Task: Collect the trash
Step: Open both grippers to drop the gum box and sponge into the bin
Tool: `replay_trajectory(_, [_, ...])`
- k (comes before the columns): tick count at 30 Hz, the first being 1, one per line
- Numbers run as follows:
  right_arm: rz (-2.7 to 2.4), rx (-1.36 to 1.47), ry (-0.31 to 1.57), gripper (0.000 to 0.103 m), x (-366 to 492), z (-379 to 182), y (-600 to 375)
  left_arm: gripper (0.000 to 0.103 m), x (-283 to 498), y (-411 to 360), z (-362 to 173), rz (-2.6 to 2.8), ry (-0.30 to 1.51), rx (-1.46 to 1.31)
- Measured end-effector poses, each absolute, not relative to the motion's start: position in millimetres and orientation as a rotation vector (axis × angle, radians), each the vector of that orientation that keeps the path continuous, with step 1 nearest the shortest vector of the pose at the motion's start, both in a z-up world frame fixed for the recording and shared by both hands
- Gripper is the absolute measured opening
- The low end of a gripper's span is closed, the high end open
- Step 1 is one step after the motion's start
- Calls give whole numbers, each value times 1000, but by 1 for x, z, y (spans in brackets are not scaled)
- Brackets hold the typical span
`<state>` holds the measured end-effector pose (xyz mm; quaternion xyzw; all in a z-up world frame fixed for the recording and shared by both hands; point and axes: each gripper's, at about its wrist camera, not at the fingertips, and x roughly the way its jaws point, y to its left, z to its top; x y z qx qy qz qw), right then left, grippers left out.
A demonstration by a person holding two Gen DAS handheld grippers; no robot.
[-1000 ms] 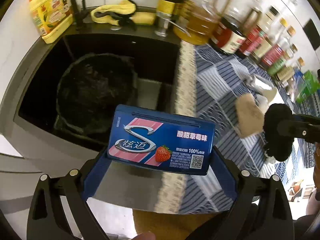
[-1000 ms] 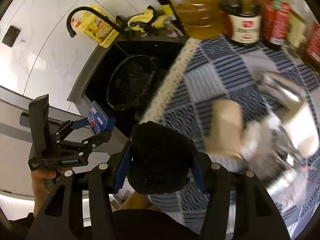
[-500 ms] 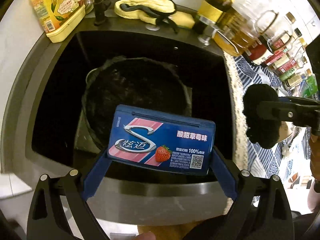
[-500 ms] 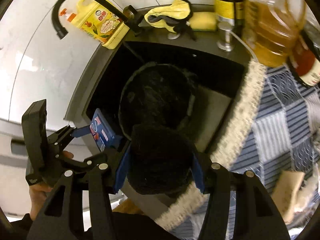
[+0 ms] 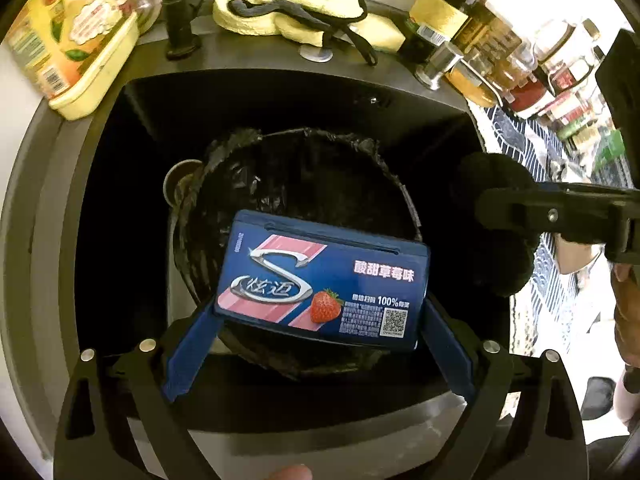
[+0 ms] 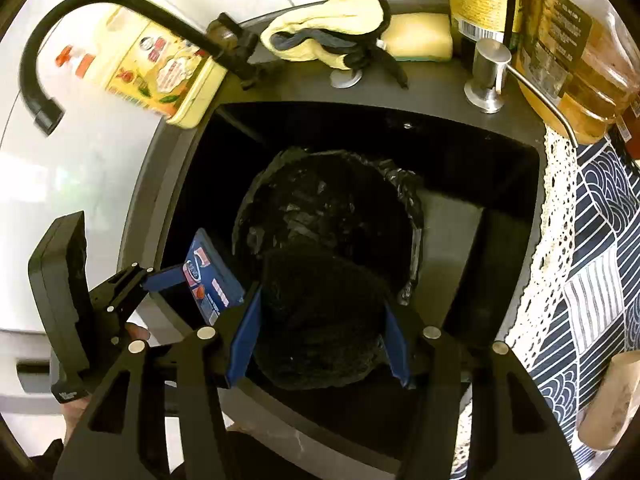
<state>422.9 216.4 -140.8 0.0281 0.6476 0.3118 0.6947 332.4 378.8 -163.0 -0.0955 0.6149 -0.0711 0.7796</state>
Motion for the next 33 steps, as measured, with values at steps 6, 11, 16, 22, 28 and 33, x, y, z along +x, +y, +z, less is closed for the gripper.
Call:
replay_trajectory(6, [672, 97, 1418, 70, 430, -140, 220, 94, 340, 386, -176, -156, 1351, -170])
replay_trajectory(11, [667, 137, 1427, 70, 438, -144, 221, 94, 344, 387, -186, -160, 1368, -148])
replay_trajectory(16, [668, 138, 1421, 70, 440, -144, 218, 94, 347, 397, -189, -125, 1370, -183])
replay_trajectory(22, [670, 167, 1383, 70, 431, -133, 204, 94, 344, 400, -177, -115, 1353, -195])
replay_trajectory(28, [638, 229, 1359, 70, 418, -123, 176, 94, 327, 400, -157, -112, 1275, -243])
replay_trajectory(33, [623, 267, 1277, 70, 400, -105, 144, 94, 311, 386, -151, -124, 1274, -218])
